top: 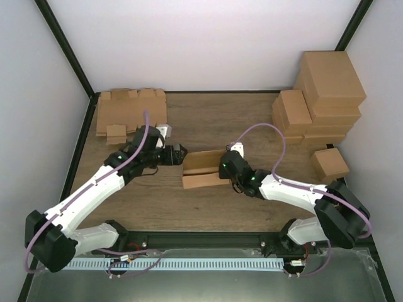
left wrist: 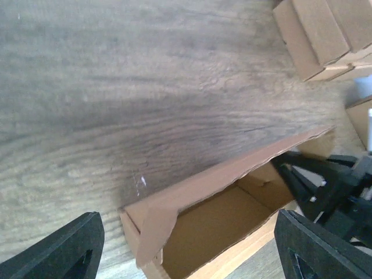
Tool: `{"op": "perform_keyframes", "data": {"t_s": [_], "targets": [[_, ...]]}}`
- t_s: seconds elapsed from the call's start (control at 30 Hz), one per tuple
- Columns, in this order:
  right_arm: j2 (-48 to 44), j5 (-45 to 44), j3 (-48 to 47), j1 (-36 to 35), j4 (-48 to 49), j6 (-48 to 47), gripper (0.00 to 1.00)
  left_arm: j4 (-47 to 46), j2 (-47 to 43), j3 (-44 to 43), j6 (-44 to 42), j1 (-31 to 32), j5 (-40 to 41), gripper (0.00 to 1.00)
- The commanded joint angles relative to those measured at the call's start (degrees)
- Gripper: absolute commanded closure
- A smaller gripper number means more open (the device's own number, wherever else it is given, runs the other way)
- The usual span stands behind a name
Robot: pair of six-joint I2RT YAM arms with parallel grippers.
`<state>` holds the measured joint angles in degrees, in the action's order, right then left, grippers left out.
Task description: Fold the paper box
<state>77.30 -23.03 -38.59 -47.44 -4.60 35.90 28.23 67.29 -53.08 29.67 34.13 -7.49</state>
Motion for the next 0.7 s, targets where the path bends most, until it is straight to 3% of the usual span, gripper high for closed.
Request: {"op": "perform_keyframes", "data": {"t_s": [0.0,0.2,0.43,0.53,0.67], "targets": [[-1.45,2.33,1.58,-0.55,4.50,-8.41,0.96,6.12,-1.71,-4.08,-8.32,0.06,1.18,0.16],[-1.22,9.40,1.60,-0.55,8.67,-16.45,0.96,5.31,3.96,-6.98,-22.81,0.08,-12.51,0.18],[1.75,11.86,-0.53,-0.55,8.46,-17.58,0.96,5.95,13.23,-9.56,-25.48,0.22,-16.56,0.32],[3.10,12.41,-1.34,-0.54,8.16,-17.70,0.96,6.08,14.21,-9.63,-26.63,0.28,-16.36,0.42],[3.30,12.88,-1.34,-0.55,8.33,-17.37,0.95,6.84,15.12,-9.45,-27.82,0.64,-17.11,0.68]]}}
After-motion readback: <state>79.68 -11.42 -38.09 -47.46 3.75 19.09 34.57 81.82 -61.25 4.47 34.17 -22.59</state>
